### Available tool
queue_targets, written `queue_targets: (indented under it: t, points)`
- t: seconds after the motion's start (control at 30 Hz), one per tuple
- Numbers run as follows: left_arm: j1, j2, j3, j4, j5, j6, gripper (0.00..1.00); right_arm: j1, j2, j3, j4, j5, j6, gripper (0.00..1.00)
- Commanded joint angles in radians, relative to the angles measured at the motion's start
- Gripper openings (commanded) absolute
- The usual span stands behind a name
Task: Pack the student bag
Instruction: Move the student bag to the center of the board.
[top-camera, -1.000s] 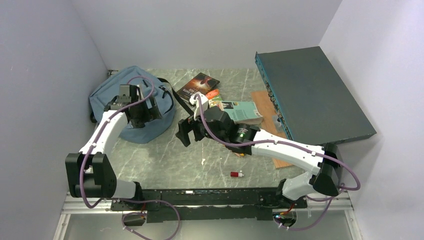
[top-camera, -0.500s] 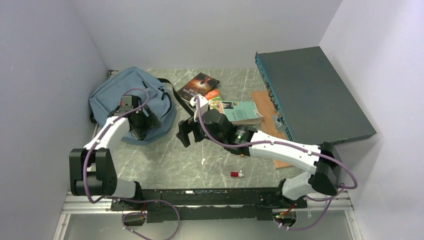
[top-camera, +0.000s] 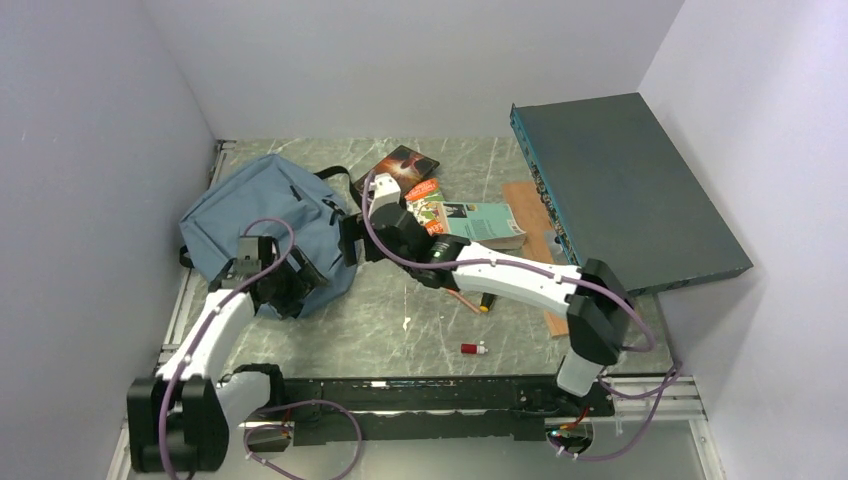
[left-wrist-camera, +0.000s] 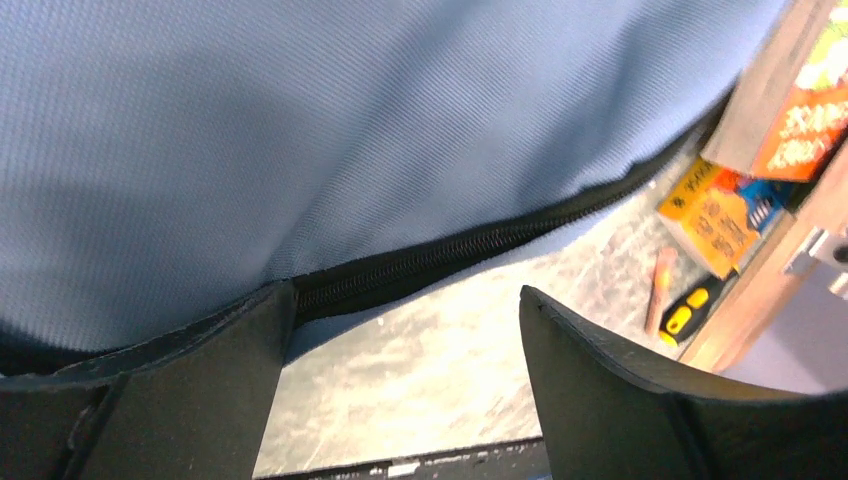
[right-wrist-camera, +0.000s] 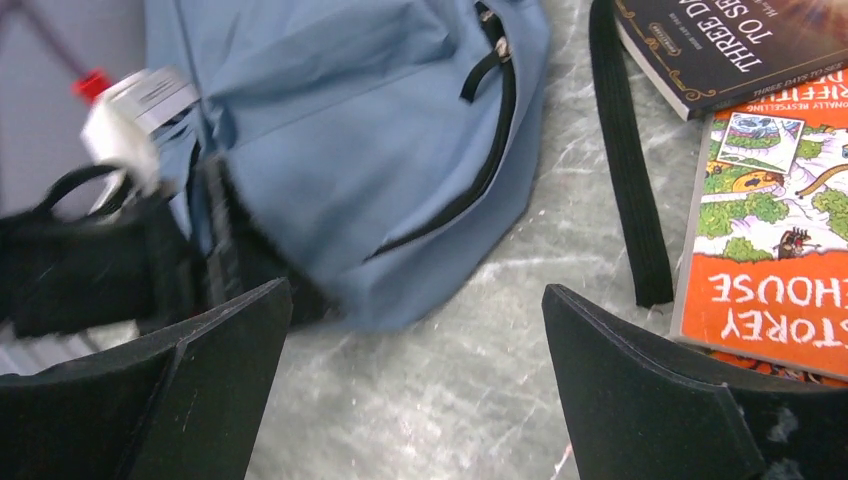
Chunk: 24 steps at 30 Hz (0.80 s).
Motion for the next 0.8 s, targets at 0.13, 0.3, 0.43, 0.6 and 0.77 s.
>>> queue_targets:
  t: [0.13, 0.3, 0.43, 0.6, 0.77]
  points:
    - [-0.007, -0.257, 0.042, -0.189, 0.098, 0.081, 0.99, -0.03, 0.173, 0.157, 0.027, 0.026, 0.061, 0.94]
    - [-0.007, -0.362, 0.128, -0.191, 0.048, 0.196, 1.0, -0.075, 0.278, 0.194, 0.055, -0.043, 0.06, 0.76]
    - [-0.007, -0.37, 0.251, -0.208, -0.001, 0.292, 1.0, -0.076, 0.385, 0.274, 0.016, -0.027, 0.06, 0.82]
    - [-0.007, -0.322, 0.382, -0.204, 0.004, 0.338, 1.0, -0.051, 0.445, 0.326, -0.003, -0.002, 0.082, 0.85]
    - [-0.007, -0.27, 0.422, -0.125, 0.046, 0.327, 1.0, -0.037, 0.479, 0.322, 0.01, 0.008, 0.121, 0.77]
